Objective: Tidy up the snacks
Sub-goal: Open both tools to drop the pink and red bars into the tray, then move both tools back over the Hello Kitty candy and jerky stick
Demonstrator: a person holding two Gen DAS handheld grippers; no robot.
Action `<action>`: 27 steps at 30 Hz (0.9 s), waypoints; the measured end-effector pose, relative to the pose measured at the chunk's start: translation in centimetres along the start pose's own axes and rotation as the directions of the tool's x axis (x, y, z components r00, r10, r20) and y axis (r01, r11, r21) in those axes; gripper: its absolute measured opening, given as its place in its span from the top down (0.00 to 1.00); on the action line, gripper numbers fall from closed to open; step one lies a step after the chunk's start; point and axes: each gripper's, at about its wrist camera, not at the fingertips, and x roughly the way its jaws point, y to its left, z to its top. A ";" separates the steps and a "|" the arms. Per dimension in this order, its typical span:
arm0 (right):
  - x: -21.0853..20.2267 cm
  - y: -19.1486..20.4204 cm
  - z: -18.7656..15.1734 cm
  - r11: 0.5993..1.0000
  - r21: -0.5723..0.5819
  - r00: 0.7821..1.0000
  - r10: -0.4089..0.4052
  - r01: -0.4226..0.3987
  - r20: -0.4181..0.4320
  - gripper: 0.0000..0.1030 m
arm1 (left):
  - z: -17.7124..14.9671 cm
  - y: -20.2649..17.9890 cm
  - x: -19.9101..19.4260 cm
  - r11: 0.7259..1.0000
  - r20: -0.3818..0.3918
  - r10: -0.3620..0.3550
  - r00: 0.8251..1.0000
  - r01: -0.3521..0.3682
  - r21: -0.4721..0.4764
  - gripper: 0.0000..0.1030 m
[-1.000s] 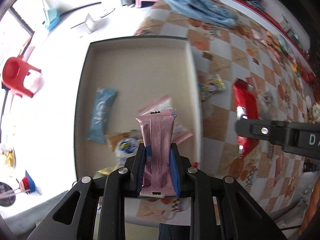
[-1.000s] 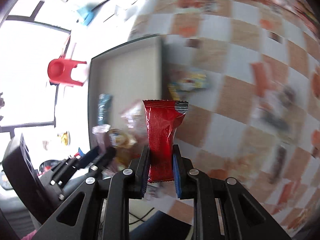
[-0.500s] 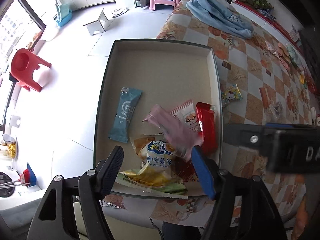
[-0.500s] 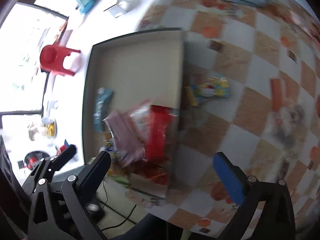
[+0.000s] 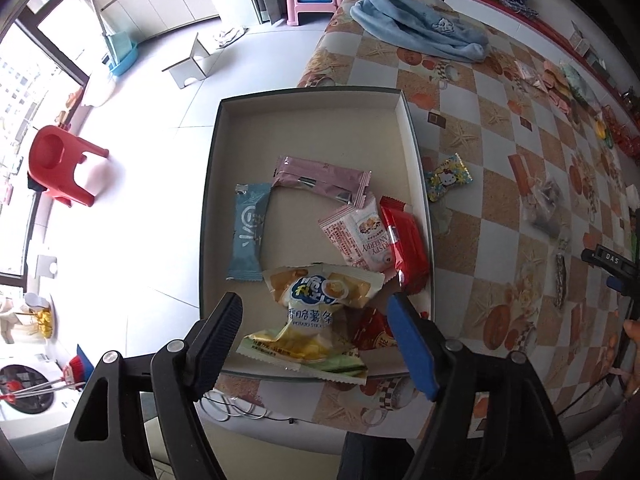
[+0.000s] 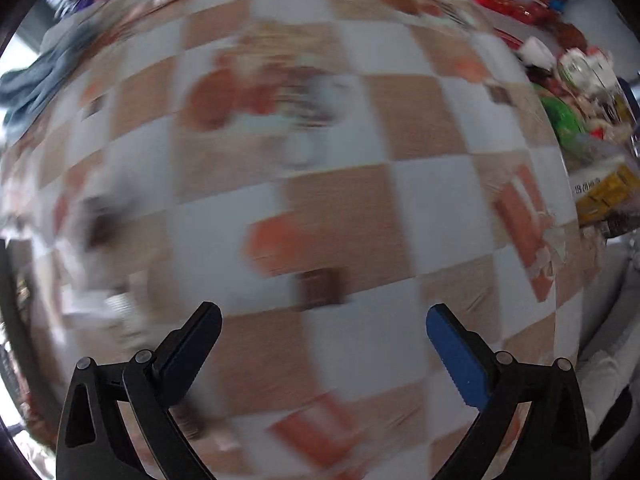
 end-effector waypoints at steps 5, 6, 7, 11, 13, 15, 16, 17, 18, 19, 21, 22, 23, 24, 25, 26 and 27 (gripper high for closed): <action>0.3 -1.9 -1.1 0.998 -0.008 0.967 0.056 -0.056 0.249 0.00 | -0.1 -0.9 -0.8 0.999 -0.007 0.038 0.999 -0.038 0.021 0.24; 0.3 -1.7 -1.5 0.998 -0.029 0.947 0.062 -0.056 0.315 0.00 | -0.1 -1.1 -0.9 0.999 -0.010 0.043 0.999 -0.042 0.028 0.24; 0.3 -1.7 -1.9 0.997 -0.046 0.930 0.071 -0.058 0.360 0.00 | -0.1 -1.5 -0.9 0.998 -0.012 0.051 0.999 -0.050 0.039 0.24; 0.4 -1.3 -3.0 0.993 -0.103 0.866 0.105 -0.062 0.490 0.00 | -0.2 -3.3 -1.3 0.993 -0.012 0.059 0.998 -0.058 0.099 0.24; 0.1 -0.8 -3.1 0.994 -0.097 0.865 0.099 -0.059 0.493 0.00 | -0.3 -4.0 -1.5 0.991 -0.007 0.056 0.998 -0.055 0.119 0.24; 0.2 -0.6 -3.4 0.995 -0.085 0.862 0.092 -0.056 0.498 0.00 | -0.3 -4.4 -1.5 0.991 -0.009 0.053 0.999 -0.052 0.127 0.23; 0.4 -1.0 -2.9 0.995 -0.080 0.862 0.089 -0.057 0.498 0.00 | -0.2 -4.5 -1.5 0.991 -0.009 0.050 0.999 -0.049 0.123 0.23; 0.4 -1.0 -2.9 0.995 -0.080 0.863 0.089 -0.057 0.498 0.00 | -0.1 -4.5 -1.4 0.993 -0.010 0.044 0.999 -0.043 0.113 0.23; 0.4 -1.0 -2.7 0.995 -0.079 0.863 0.089 -0.057 0.498 0.00 | 0.0 -4.6 -1.3 0.994 -0.014 0.038 0.999 -0.037 0.103 0.23; 0.4 -1.0 -2.8 0.995 -0.079 0.862 0.089 -0.057 0.498 0.00 | 0.0 -4.6 -1.1 0.995 -0.017 0.035 0.999 -0.034 0.095 0.23; 0.4 -1.0 -2.9 0.995 -0.080 0.862 0.089 -0.057 0.499 0.00 | 0.1 -5.0 -1.0 0.996 -0.019 0.027 0.999 -0.025 0.083 0.23; 0.3 -1.0 -2.9 0.995 -0.081 0.862 0.090 -0.057 0.498 0.00 | 0.1 -5.2 -1.1 0.996 -0.017 0.021 1.000 -0.019 0.082 0.23; 0.3 -1.0 -2.9 0.995 -0.081 0.862 0.090 -0.057 0.498 0.00 | 0.2 -5.4 -1.1 0.996 -0.015 0.015 1.000 -0.013 0.084 0.23; 0.3 -1.0 -2.9 0.995 -0.081 0.862 0.090 -0.057 0.498 0.00 | 0.2 -5.7 -1.2 0.996 -0.010 0.008 1.000 -0.007 0.091 0.23; 0.3 -1.0 -2.9 0.995 -0.082 0.862 0.090 -0.057 0.498 0.00 | 0.2 -6.1 -1.2 0.995 -0.004 0.003 1.000 -0.002 0.101 0.23; 0.4 -1.0 -2.9 0.995 -0.082 0.862 0.090 -0.057 0.498 0.00 | 0.2 -6.4 -1.2 0.994 -0.001 0.001 1.000 0.000 0.109 0.23; 0.4 -1.0 -2.9 0.995 -0.082 0.862 0.091 -0.057 0.498 0.00 | 0.2 -6.9 -1.1 0.993 -0.004 -0.005 1.000 0.005 0.120 0.23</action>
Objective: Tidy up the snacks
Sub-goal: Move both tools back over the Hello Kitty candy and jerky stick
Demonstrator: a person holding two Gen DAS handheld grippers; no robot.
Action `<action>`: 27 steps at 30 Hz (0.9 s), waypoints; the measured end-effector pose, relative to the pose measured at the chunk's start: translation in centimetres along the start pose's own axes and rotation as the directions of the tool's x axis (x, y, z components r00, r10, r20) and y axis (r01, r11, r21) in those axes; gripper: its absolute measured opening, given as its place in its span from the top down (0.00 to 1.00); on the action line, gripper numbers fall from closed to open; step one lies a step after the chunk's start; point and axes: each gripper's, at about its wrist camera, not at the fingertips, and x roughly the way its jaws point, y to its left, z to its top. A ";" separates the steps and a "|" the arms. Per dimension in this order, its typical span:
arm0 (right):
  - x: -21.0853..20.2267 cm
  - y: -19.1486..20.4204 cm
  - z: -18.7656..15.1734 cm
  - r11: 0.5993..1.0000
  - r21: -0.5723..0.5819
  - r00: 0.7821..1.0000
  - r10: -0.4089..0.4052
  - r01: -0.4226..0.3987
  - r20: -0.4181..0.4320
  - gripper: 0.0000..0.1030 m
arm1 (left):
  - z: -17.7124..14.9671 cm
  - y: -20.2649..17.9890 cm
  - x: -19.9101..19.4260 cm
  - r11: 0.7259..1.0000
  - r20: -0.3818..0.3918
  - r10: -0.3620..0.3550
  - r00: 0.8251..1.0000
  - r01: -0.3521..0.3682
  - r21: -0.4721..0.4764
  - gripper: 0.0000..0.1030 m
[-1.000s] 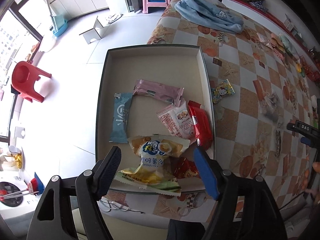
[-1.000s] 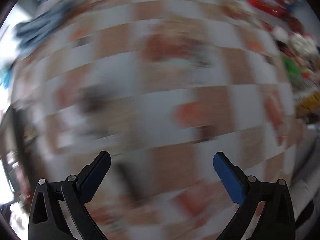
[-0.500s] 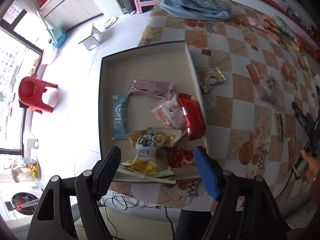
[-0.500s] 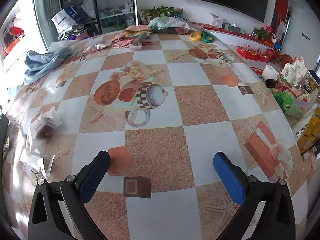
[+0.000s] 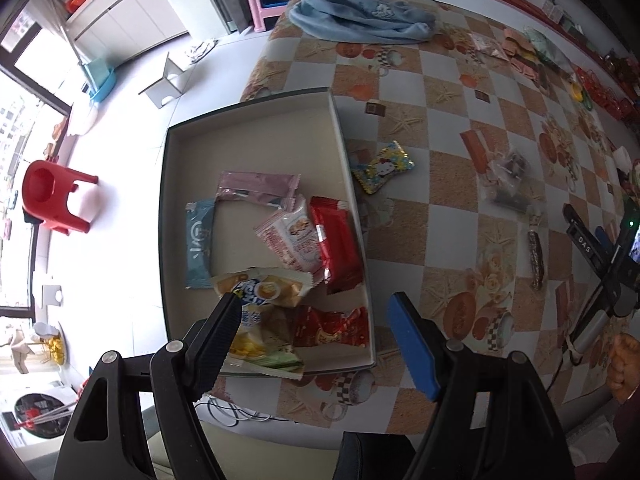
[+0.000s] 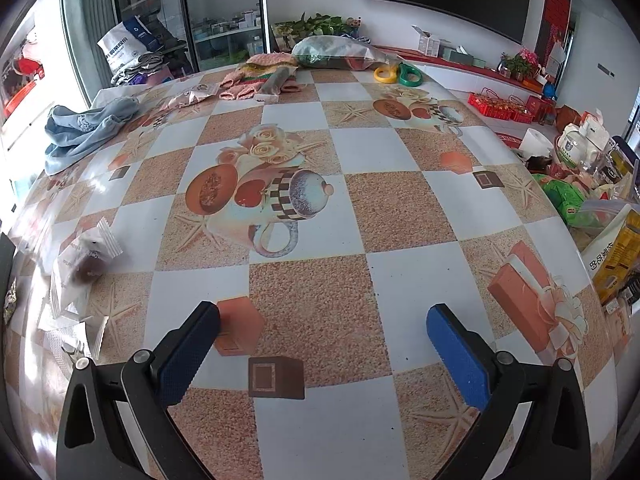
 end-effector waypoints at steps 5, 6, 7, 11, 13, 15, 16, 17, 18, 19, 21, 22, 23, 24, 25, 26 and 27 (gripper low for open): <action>0.0 0.0 0.0 1.000 0.002 1.000 0.000 0.000 0.002 0.00 | 0.2 -2.1 0.8 0.998 -0.024 -0.028 0.999 0.029 0.048 0.23; 0.0 0.0 0.0 1.000 0.001 1.000 0.001 -0.001 0.002 0.00 | 0.3 -2.4 0.8 0.998 -0.025 -0.032 0.999 0.033 0.060 0.23; 0.0 0.0 -0.1 1.000 0.003 1.000 0.001 -0.001 0.003 0.00 | 0.4 -2.8 0.8 0.997 -0.025 -0.035 0.999 0.036 0.071 0.23; 0.0 0.0 0.0 1.000 0.003 1.000 0.001 -0.001 0.004 0.00 | 0.8 -4.3 0.5 0.992 -0.014 -0.048 0.999 0.049 0.119 0.23; 0.0 0.0 0.0 1.000 0.003 1.000 0.002 -0.002 0.004 0.00 | 0.9 -4.7 0.5 0.990 -0.017 -0.055 0.998 0.057 0.131 0.23; 0.1 0.0 0.0 1.000 0.002 1.000 0.002 -0.002 0.004 0.00 | 0.9 -5.1 0.6 0.988 -0.022 -0.060 0.998 0.062 0.138 0.23; 0.1 0.0 0.0 1.000 0.002 1.000 0.002 -0.002 0.004 0.00 | 0.9 -5.2 0.6 0.988 -0.025 -0.062 0.998 0.065 0.142 0.23; 0.1 0.0 0.0 1.000 0.002 1.000 0.002 -0.002 0.003 0.00 | 0.9 -5.4 0.7 0.987 -0.029 -0.063 0.998 0.067 0.143 0.23; 0.1 0.0 0.0 1.000 0.002 1.000 0.002 -0.002 0.003 0.00 | 0.8 -5.6 0.8 0.987 -0.035 -0.064 0.997 0.069 0.146 0.23; 0.1 0.0 0.0 1.000 0.001 1.000 0.002 -0.002 0.003 0.00 | 0.8 -5.7 1.0 0.986 -0.040 -0.065 0.997 0.070 0.148 0.23; 0.1 0.0 0.0 1.000 0.001 1.000 0.003 -0.003 0.003 0.00 | 0.6 -6.1 1.4 0.986 -0.055 -0.065 0.996 0.072 0.151 0.23; 0.1 0.0 0.0 1.000 0.001 1.000 0.003 -0.003 0.003 0.00 | 0.5 -6.3 1.6 0.985 -0.063 -0.063 0.996 0.072 0.154 0.23; 0.0 0.0 -0.1 1.000 0.002 1.000 0.002 -0.002 0.004 0.00 | 0.5 -6.5 1.9 0.985 -0.072 -0.060 0.996 0.071 0.157 0.23; 0.0 0.0 -0.1 1.000 0.002 1.000 0.002 -0.002 0.004 0.00 | 0.4 -6.7 2.1 0.985 -0.079 -0.058 0.995 0.070 0.160 0.23; 0.0 0.0 -0.1 1.000 0.002 1.000 0.002 -0.002 0.004 0.00 | 0.3 -6.9 2.4 0.984 -0.086 -0.056 0.995 0.069 0.162 0.23; 0.1 0.0 0.0 1.000 0.002 1.000 0.002 -0.002 0.004 0.00 | 0.3 -7.1 2.6 0.984 -0.094 -0.050 0.994 0.065 0.166 0.23; 0.1 0.0 0.0 1.000 0.002 1.000 0.002 -0.002 0.004 0.00 | 0.3 -7.2 2.8 0.984 -0.099 -0.045 0.994 0.062 0.169 0.23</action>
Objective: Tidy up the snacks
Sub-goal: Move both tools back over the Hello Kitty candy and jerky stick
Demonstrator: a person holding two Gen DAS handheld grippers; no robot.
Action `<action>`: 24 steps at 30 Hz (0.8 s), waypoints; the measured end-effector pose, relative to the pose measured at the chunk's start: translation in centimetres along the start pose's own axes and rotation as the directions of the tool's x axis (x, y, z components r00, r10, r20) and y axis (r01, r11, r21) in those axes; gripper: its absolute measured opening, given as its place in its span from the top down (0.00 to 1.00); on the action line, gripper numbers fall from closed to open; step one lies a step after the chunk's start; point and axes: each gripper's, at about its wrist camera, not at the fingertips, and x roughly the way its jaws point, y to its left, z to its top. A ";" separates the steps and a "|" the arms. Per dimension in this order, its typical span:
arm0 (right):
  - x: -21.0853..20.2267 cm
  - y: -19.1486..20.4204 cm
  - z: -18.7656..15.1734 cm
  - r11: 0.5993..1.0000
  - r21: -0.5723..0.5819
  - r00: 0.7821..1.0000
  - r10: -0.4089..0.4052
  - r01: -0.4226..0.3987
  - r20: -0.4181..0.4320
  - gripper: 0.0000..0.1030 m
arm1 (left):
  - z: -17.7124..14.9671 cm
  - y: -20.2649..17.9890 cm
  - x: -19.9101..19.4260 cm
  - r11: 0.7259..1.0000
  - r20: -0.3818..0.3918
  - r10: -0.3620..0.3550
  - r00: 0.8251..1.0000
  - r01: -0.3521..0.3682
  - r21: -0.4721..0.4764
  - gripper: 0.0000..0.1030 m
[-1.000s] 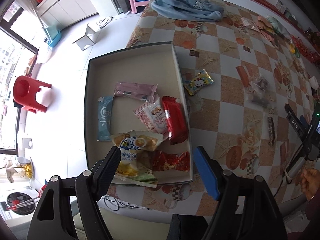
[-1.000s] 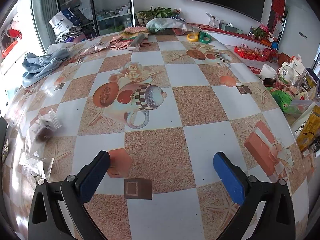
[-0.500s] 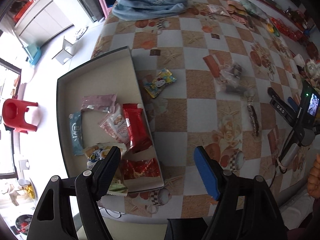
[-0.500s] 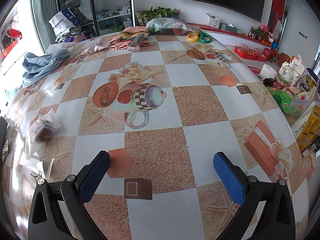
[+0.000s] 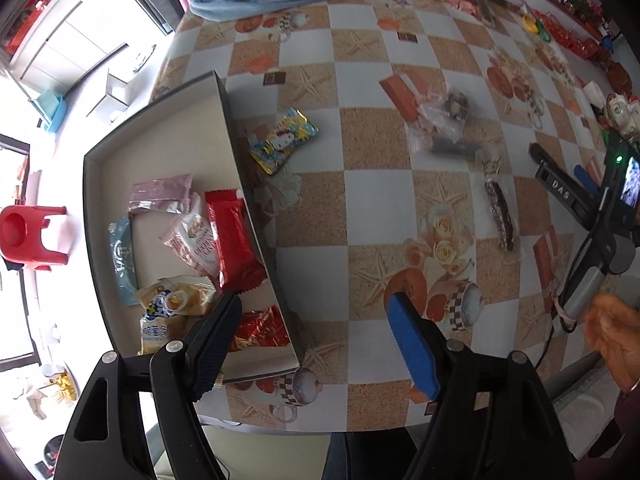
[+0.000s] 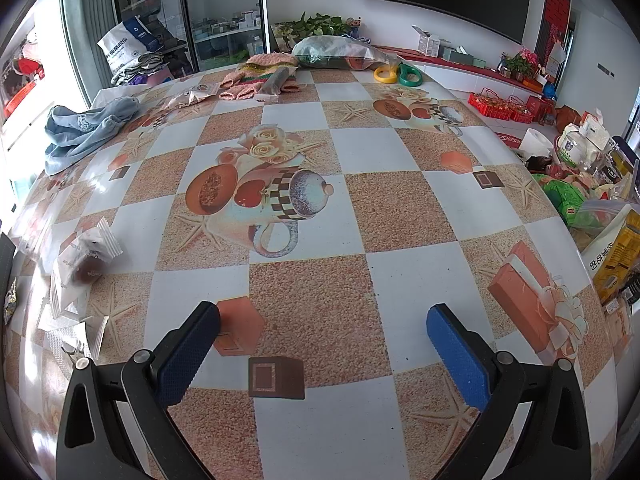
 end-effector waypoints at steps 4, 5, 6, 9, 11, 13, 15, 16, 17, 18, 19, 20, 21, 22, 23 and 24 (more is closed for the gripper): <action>0.0 0.0 0.0 1.000 -0.001 1.000 0.001 -0.001 0.000 0.00 | 0.4 -0.1 0.9 1.000 -0.024 0.015 1.000 -0.015 0.000 0.23; 0.0 0.0 0.0 1.000 0.001 1.000 0.001 -0.001 0.001 0.00 | 0.6 0.0 1.1 1.000 -0.025 0.016 1.000 -0.016 -0.003 0.23; 0.0 0.0 0.0 1.000 0.001 1.000 0.001 -0.001 0.001 0.00 | 0.9 0.0 1.2 1.000 -0.026 0.017 1.000 -0.017 -0.006 0.23; 0.0 0.0 0.0 1.000 0.002 1.000 0.001 -0.001 0.002 0.00 | 2.0 0.1 1.4 1.000 -0.020 0.026 0.999 -0.026 -0.008 0.23; 0.1 0.0 0.0 1.000 -0.001 1.000 0.002 -0.002 0.002 0.00 | 3.0 0.2 1.4 1.000 -0.011 0.030 0.999 -0.030 -0.004 0.23; 0.2 0.1 0.0 1.000 0.000 1.000 0.001 -0.001 0.002 0.00 | 4.4 0.3 1.7 0.999 0.000 0.040 0.999 -0.040 0.009 0.23; 0.3 0.1 0.0 1.000 0.013 1.000 -0.001 0.001 -0.001 0.00 | 6.1 0.3 2.2 0.999 0.008 0.038 0.999 -0.038 0.028 0.22; 0.4 -0.1 0.5 1.000 0.010 1.000 0.001 -0.001 -0.025 0.00 | 7.0 0.3 2.6 0.999 0.008 0.031 1.000 -0.031 0.038 0.22; 0.6 -0.1 0.7 1.000 0.003 0.998 0.007 -0.006 -0.068 0.00 | 8.0 0.3 3.1 0.998 0.014 0.031 0.999 -0.031 0.048 0.22; 0.7 -0.3 1.1 1.000 -0.006 0.994 0.013 -0.014 -0.110 0.00 | 8.9 0.3 3.5 0.998 0.022 0.036 0.999 -0.038 0.058 0.22; 1.0 -0.3 1.7 0.999 -0.019 0.985 0.022 -0.026 -0.169 0.00 | 9.7 0.3 4.0 0.997 0.027 0.039 0.999 -0.041 0.066 0.22; 1.2 -0.3 2.1 0.999 -0.033 0.975 0.029 -0.037 -0.222 0.00 | 10.8 0.3 4.9 0.996 0.025 0.037 0.999 -0.039 0.076 0.22; 1.4 -0.4 2.4 0.998 -0.045 0.963 0.035 -0.049 -0.269 0.00 | 11.6 0.3 5.7 0.996 0.019 0.038 0.999 -0.040 0.080 0.22; 1.4 -0.6 2.6 0.997 -0.054 0.953 0.039 -0.058 -0.301 0.00 | 12.1 0.4 6.4 0.996 0.013 0.040 0.999 -0.041 0.082 0.22; 1.5 -0.7 2.7 0.995 -0.058 0.936 0.053 -0.078 -0.348 0.00 | 12.7 0.4 7.1 0.996 0.003 0.036 0.999 -0.036 0.084 0.22; 1.3 -1.0 2.8 0.994 -0.048 0.923 0.073 -0.098 -0.378 0.00 | 13.3 0.4 8.1 0.996 -0.014 0.030 0.999 -0.028 0.085 0.22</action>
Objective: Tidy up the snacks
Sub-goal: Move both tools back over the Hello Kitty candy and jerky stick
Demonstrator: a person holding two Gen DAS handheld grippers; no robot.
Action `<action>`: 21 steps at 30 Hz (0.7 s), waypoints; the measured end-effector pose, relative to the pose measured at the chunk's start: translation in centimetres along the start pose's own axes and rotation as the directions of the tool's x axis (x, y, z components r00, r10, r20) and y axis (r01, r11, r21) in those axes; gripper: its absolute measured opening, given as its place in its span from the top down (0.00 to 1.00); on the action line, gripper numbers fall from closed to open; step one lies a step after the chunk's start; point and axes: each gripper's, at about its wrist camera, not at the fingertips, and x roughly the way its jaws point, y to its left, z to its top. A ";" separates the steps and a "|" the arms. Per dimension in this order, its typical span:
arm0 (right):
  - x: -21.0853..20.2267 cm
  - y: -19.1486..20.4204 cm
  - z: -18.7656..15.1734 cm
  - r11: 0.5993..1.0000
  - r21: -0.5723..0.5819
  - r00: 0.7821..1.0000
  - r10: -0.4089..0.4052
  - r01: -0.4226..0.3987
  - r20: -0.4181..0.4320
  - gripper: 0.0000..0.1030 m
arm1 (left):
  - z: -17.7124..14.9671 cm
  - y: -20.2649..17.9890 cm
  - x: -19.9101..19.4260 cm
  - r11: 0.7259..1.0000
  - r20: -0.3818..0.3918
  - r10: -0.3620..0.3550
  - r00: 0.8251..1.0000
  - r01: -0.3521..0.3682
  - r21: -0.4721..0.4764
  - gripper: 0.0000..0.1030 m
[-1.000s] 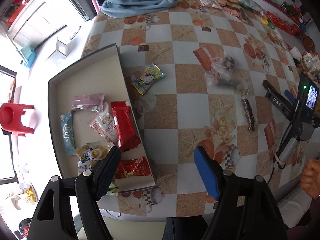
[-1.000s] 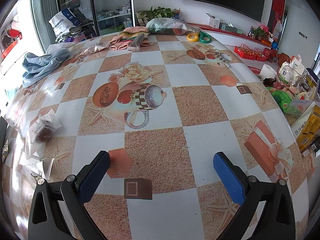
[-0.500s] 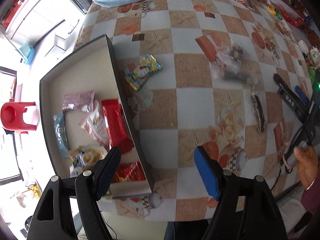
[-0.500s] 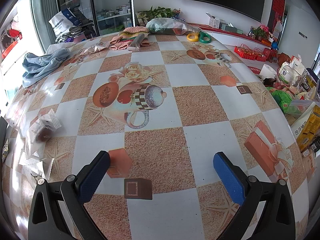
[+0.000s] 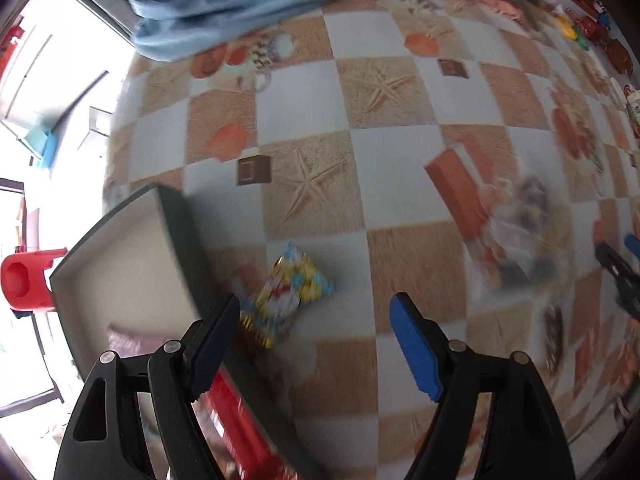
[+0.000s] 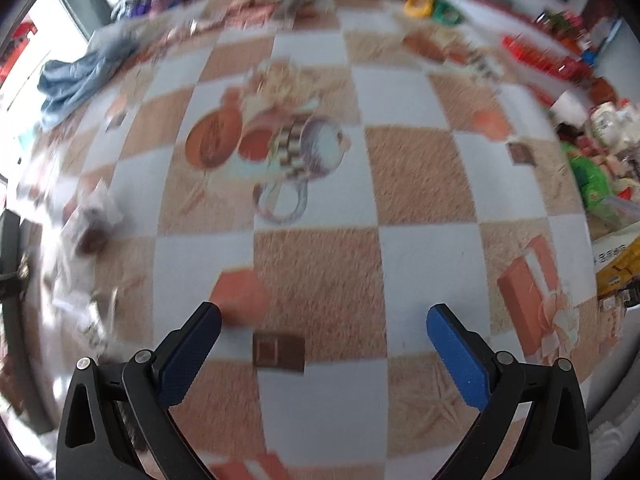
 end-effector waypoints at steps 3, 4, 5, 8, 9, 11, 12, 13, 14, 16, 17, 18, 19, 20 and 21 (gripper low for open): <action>-1.0 -0.7 -0.6 0.998 0.030 0.998 0.049 -0.047 -0.045 0.00 | 0.5 0.4 1.7 0.999 -0.059 -0.041 0.997 0.040 -0.026 0.17; -1.3 -0.9 -0.8 0.998 0.037 0.997 0.059 -0.058 -0.052 0.00 | 0.6 0.7 1.9 0.997 -0.069 -0.067 0.995 0.064 -0.052 0.17; -1.7 -1.0 -1.1 0.996 0.048 0.995 0.072 -0.069 -0.066 0.00 | 0.5 1.1 2.2 0.990 -0.085 -0.113 0.990 0.105 -0.095 0.17; -2.5 -1.0 -1.7 0.995 0.065 0.992 0.082 -0.075 -0.100 0.00 | -0.4 0.4 2.3 0.981 -0.096 -0.154 0.983 0.141 -0.130 0.16; -2.7 -1.0 -1.8 0.995 0.071 0.990 0.082 -0.074 -0.113 0.00 | -1.0 -0.7 2.1 0.983 -0.099 -0.165 0.981 0.156 -0.096 0.16; -2.9 -0.9 -2.1 0.993 0.085 0.987 0.089 -0.078 -0.134 0.00 | -2.2 -3.7 1.4 0.977 -0.107 -0.211 0.972 0.213 0.000 0.16; -3.0 -0.7 -2.2 0.993 0.085 0.985 0.091 -0.079 -0.145 0.00 | -2.7 -4.5 1.1 0.971 -0.107 -0.234 0.966 0.238 0.021 0.16; -3.1 -0.5 -2.2 0.994 0.078 0.984 0.091 -0.080 -0.152 0.00 | -3.3 -5.3 0.4 0.965 -0.096 -0.257 0.962 0.261 0.030 0.16; -3.2 -0.1 -2.2 0.995 0.067 0.983 0.089 -0.079 -0.158 0.00 | -3.7 -5.6 -0.4 0.962 -0.073 -0.269 0.960 0.272 0.024 0.16; -3.7 0.9 -2.4 0.996 0.035 0.984 0.082 -0.078 -0.159 0.00 | -4.2 -4.9 -1.5 0.962 -0.037 -0.274 0.961 0.274 -0.007 0.16; -3.8 1.4 -2.4 0.996 0.020 0.983 0.089 -0.087 -0.160 0.00 | -4.4 -4.2 -2.1 0.963 -0.019 -0.267 0.963 0.267 -0.033 0.16; -3.9 2.1 -2.5 0.995 -0.002 0.981 0.099 -0.101 -0.165 0.00 | -4.6 -3.0 -2.7 0.965 0.000 -0.256 0.967 0.256 -0.064 0.16; -3.8 3.0 -2.5 0.993 -0.024 0.979 0.108 -0.114 -0.173 0.00 | -4.8 -2.0 -3.0 0.966 0.010 -0.244 0.970 0.244 -0.081 0.16; -3.8 3.9 -2.6 0.991 -0.043 0.976 0.118 -0.127 -0.181 0.00 | -4.9 -0.9 -3.2 0.970 0.015 -0.223 0.975 0.223 -0.092 0.16; -3.6 4.7 -2.7 0.989 -0.062 0.974 0.123 -0.136 -0.190 0.00 | -5.0 -0.3 -3.1 0.975 0.013 -0.204 0.979 0.204 -0.091 0.16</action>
